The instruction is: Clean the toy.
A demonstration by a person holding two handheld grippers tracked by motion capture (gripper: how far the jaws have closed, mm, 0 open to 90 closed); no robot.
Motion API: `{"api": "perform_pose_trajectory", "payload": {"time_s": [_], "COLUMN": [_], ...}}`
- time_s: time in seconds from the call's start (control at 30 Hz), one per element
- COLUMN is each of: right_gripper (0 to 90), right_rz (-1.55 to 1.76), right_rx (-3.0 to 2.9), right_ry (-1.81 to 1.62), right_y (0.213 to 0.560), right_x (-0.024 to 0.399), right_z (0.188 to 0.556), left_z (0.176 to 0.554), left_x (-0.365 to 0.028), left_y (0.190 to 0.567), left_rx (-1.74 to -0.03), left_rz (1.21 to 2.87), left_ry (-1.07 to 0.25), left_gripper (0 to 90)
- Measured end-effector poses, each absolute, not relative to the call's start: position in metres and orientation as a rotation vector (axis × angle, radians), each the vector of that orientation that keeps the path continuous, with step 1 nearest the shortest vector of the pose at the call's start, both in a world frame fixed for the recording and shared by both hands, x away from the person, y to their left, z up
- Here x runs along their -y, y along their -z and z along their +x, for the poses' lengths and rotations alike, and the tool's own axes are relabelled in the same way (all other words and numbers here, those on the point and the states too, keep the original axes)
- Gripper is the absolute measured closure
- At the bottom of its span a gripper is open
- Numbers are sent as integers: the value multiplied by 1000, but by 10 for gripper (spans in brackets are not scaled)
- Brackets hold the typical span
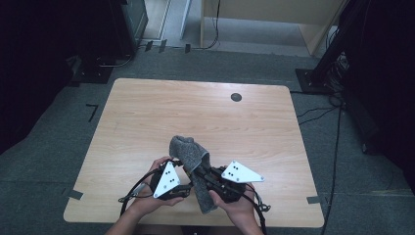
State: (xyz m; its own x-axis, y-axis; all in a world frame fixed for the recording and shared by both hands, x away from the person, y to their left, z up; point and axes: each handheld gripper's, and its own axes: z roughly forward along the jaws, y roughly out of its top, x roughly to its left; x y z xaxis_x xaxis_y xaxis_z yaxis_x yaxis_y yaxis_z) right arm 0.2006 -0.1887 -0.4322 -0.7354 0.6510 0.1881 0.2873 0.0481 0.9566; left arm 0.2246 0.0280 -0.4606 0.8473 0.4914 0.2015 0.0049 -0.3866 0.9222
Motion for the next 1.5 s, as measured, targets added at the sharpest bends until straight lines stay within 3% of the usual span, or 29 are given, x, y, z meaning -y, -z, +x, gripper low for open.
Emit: {"api": "perform_pose_trajectory", "payload": {"time_s": [0.33,0.57,0.7,1.0,1.23,1.5], "right_gripper": [802,791,798,788,452,301], "right_rz": [1229,989,1075,1278,1188,1091], "right_rx": [-1932,-2053,-2008,-1883,-1817,-1907], "right_ry": [-1654,-1698,-1663,-1536,-1511,-1633], "right_y": [440,430,436,458,455,448], "right_x": [222,191,202,232,228,204], "right_z": [218,203,212,231,232,226], "left_z": [229,224,225,239,252,257], "left_x": [-37,-30,-35,-49,-66,-67], "left_y": [458,458,456,451,449,445], "left_rx": [-391,-359,-367,-557,-687,-758], "left_rz": [1884,1892,1877,1712,1616,1556], "left_ry": [-529,-525,-521,-459,-413,-386], "left_gripper": [348,348,348,347,347,347]}}
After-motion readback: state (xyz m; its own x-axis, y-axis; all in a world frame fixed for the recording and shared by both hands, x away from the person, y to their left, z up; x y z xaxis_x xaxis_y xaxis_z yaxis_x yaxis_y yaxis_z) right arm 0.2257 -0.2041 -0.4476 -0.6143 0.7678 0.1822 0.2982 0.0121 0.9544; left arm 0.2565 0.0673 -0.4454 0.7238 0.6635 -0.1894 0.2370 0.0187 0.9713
